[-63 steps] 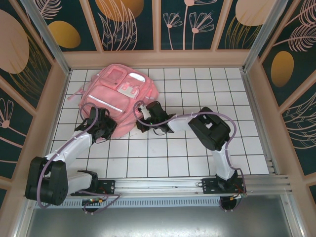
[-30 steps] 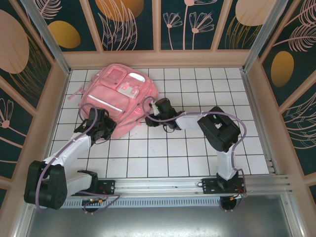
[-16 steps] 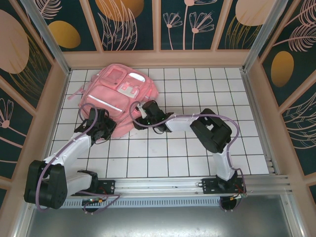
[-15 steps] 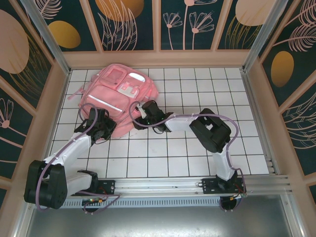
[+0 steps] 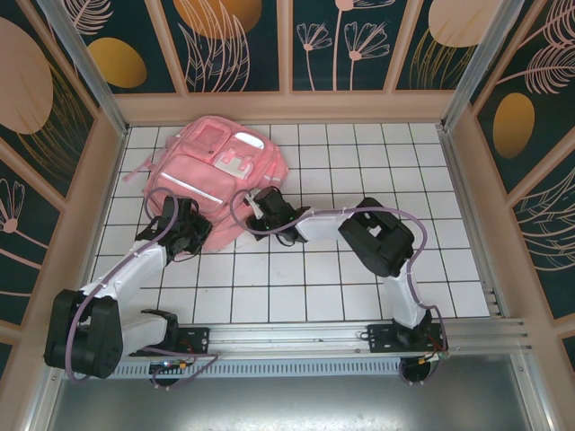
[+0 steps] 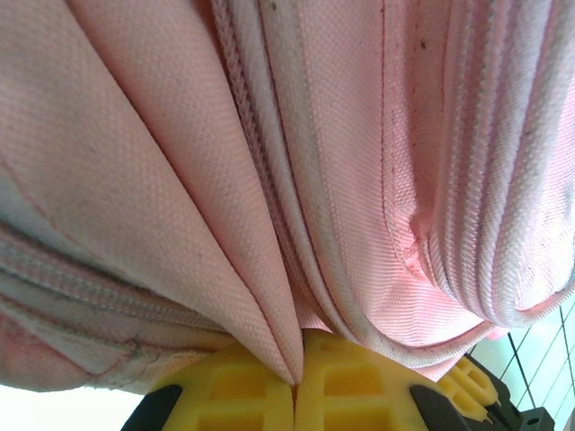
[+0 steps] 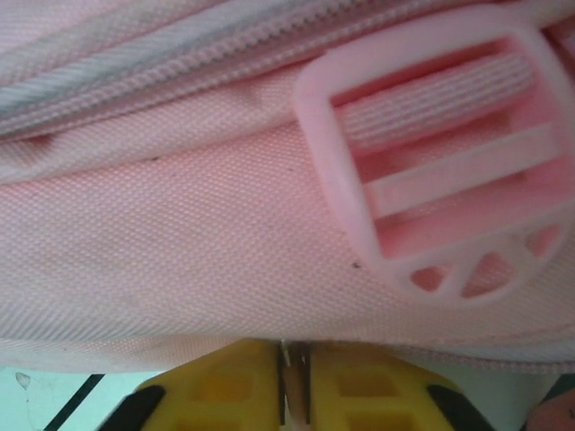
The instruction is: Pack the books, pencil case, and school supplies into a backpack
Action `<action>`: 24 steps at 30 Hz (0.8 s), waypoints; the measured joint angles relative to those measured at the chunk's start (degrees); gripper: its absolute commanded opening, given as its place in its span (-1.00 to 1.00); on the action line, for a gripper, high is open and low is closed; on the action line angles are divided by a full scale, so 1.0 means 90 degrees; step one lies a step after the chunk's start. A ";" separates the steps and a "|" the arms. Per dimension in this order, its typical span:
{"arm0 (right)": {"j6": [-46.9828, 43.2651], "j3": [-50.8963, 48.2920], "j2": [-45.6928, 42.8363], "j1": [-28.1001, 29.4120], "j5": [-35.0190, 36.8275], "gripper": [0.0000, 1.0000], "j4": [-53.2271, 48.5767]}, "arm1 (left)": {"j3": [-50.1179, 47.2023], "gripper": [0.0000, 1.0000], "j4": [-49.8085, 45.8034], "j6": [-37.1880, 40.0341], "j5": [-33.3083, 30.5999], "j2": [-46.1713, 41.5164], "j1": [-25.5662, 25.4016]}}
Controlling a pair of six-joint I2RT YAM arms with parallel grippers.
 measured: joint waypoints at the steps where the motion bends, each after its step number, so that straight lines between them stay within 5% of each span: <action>1: 0.0007 0.0000 0.0000 0.0010 0.0029 -1.00 0.0007 | 0.0000 -1.00 0.0002 0.0000 0.0002 0.0005 0.0000; 14: 0.0508 -0.0170 -0.0163 -0.0491 0.0563 -1.00 -0.0085 | 0.0000 -1.00 0.0002 0.0000 -0.0002 0.0002 0.0000; 24: 0.0682 -0.0131 -0.0180 -0.1066 0.0058 -1.00 -0.0236 | 0.0002 -1.00 0.0430 -0.0005 0.0459 0.0005 -0.0056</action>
